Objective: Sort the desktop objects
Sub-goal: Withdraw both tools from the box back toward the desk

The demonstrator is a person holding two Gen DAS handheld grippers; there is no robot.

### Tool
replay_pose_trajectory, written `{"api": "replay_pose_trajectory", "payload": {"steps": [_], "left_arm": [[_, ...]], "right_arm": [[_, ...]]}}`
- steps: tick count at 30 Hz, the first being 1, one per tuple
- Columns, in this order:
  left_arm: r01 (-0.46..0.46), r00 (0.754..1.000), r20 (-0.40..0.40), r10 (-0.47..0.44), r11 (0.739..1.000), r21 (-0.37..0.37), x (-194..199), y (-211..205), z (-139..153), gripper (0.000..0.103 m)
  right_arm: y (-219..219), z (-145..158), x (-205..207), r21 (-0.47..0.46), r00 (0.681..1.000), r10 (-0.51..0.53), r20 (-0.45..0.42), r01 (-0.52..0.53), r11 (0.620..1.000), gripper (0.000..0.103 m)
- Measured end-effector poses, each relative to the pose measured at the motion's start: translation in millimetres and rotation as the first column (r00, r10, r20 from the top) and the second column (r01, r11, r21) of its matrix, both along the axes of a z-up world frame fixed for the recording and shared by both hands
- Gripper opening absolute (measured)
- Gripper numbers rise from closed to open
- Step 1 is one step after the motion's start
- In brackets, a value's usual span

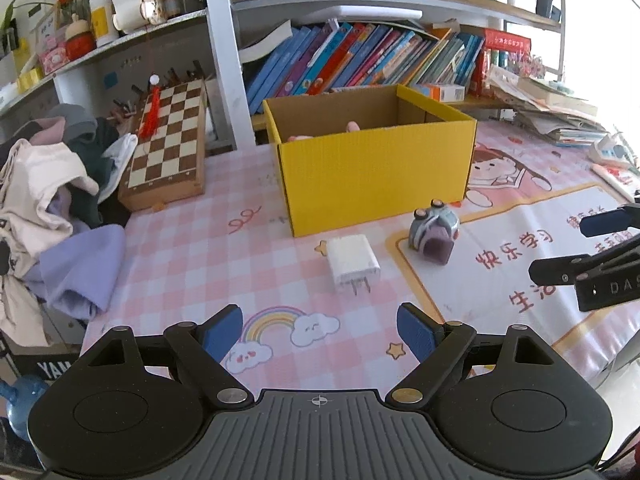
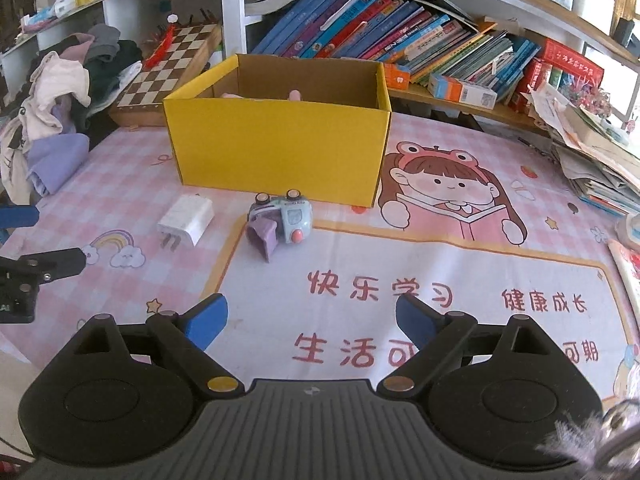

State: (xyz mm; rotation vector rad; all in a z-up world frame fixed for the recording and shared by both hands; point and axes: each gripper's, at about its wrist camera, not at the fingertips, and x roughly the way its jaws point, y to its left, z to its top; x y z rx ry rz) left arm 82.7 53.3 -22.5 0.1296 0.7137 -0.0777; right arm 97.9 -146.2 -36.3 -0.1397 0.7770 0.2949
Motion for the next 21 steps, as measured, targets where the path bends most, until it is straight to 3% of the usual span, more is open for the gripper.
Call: {"api": "replay_pose_trajectory", "payload": {"steps": [8,21], "left_arm": [[-0.050,0.999,-0.002,0.050,0.999,-0.008,-6.6,-2.6,-7.5,0.088],[-0.024,0.999,-0.037,0.024,1.000,0.001,-4.1,-9.0,-15.4,0.088]], "right_arm": [[18.2,-9.3,-12.4,-0.031,0.997,0.078,-0.014,-0.079,0.996,0.092],[23.5,-13.4,-4.7,-0.029,0.991,0.125,-0.054,-0.127,0.992,0.092]]}}
